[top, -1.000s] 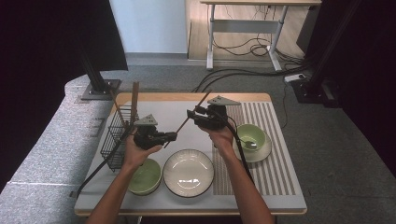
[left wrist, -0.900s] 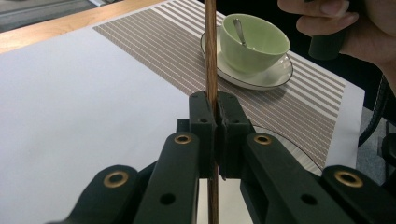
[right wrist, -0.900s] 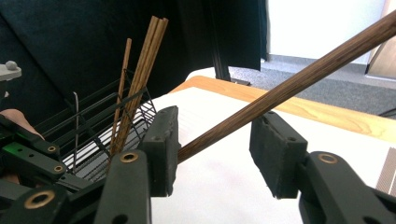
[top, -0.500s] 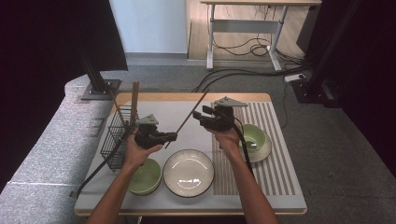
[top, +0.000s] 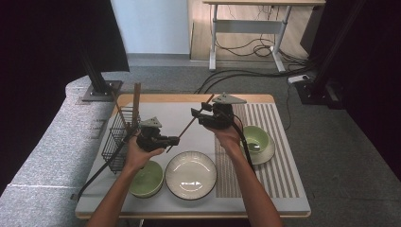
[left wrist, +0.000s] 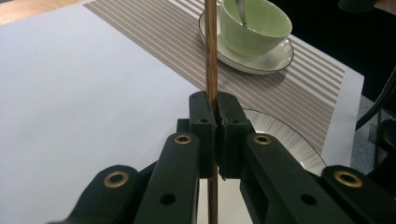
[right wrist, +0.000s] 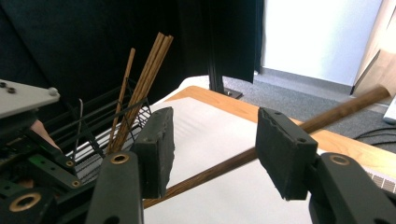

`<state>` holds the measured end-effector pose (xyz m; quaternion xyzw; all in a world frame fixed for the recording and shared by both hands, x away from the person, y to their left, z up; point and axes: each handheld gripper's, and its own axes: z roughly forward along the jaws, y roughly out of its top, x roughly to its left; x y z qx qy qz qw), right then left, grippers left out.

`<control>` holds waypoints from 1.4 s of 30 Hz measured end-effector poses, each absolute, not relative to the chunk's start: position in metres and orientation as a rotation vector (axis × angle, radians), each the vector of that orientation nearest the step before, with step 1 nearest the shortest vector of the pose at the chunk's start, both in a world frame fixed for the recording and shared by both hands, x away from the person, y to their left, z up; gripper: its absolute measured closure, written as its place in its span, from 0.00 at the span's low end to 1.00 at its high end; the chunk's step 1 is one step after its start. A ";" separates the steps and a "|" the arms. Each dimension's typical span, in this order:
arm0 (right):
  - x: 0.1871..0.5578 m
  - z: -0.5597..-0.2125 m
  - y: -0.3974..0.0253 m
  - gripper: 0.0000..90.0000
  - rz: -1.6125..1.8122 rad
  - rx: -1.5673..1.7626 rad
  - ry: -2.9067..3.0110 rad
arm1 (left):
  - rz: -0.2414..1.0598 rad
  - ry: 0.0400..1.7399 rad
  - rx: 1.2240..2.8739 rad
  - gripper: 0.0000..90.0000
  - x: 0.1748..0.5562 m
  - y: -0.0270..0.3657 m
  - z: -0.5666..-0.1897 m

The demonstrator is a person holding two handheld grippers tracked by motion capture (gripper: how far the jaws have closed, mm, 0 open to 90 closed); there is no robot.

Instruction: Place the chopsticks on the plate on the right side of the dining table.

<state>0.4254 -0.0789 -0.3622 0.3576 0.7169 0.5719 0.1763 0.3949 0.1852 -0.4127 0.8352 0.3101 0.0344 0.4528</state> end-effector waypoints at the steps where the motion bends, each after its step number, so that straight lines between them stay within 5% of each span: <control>1: 0.426 -0.363 -0.078 0.53 1.615 1.014 2.034 | 0.089 0.764 2.070 0.96 0.395 0.186 -0.413; 42: 0.432 -0.378 -0.088 0.48 1.412 0.924 2.264 | -0.050 0.727 2.100 0.96 0.401 0.189 -0.412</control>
